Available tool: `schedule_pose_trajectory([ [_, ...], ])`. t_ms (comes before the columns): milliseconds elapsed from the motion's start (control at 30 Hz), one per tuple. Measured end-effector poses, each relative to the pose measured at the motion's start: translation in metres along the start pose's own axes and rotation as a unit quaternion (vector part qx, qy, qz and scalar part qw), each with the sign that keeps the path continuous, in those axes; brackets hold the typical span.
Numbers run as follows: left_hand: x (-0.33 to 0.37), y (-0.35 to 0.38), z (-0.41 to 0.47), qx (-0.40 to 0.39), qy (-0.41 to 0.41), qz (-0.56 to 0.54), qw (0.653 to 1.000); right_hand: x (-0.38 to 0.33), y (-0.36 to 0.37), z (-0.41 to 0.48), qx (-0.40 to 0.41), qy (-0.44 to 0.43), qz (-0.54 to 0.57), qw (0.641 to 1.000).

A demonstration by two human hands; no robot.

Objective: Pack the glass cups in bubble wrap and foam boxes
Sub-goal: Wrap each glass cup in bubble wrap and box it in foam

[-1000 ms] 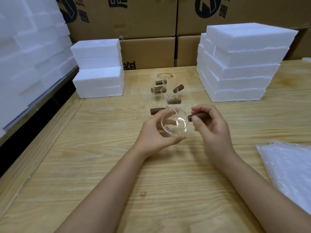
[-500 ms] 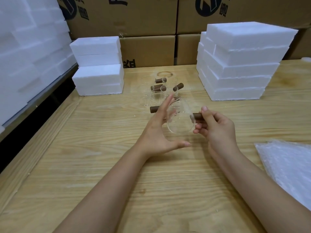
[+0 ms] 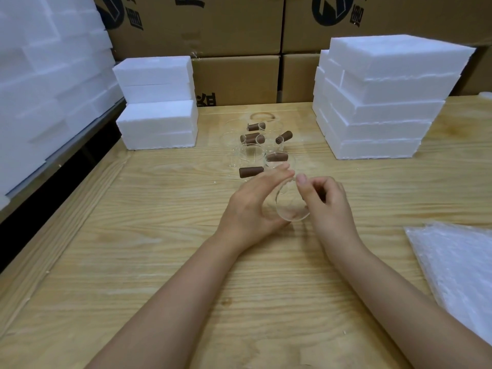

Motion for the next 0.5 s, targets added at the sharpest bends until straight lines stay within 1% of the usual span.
schedule_pose_trajectory([
  [133,0.007,0.001,0.000,0.010,0.046,0.031,0.998,-0.001,0.002,-0.003,-0.009,0.009,0.012,1.000],
  [233,0.008,0.002,-0.001,0.010,0.046,0.046,0.998,0.001,0.005,-0.004,-0.023,0.021,-0.032,0.999],
  [300,0.008,0.002,-0.001,0.001,0.032,0.053,0.998,0.002,0.007,-0.004,-0.034,0.021,-0.084,0.996],
  [400,0.005,0.000,-0.001,0.000,-0.001,0.051,0.999,-0.003,0.010,-0.006,-0.048,-0.010,-0.150,0.987],
  [500,-0.004,-0.001,-0.002,-0.007,-0.054,0.012,0.998,-0.008,0.011,-0.006,-0.065,-0.049,-0.161,0.984],
])
Point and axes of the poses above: each hand's wrist, its own z-axis towards the middle knuckle, its own y-axis out of the palm, x = y × z, the point moved 8 cm from there along z, towards the middle knuckle, and after that the axes turned 7 degrees about z, right-handed, at the moved point
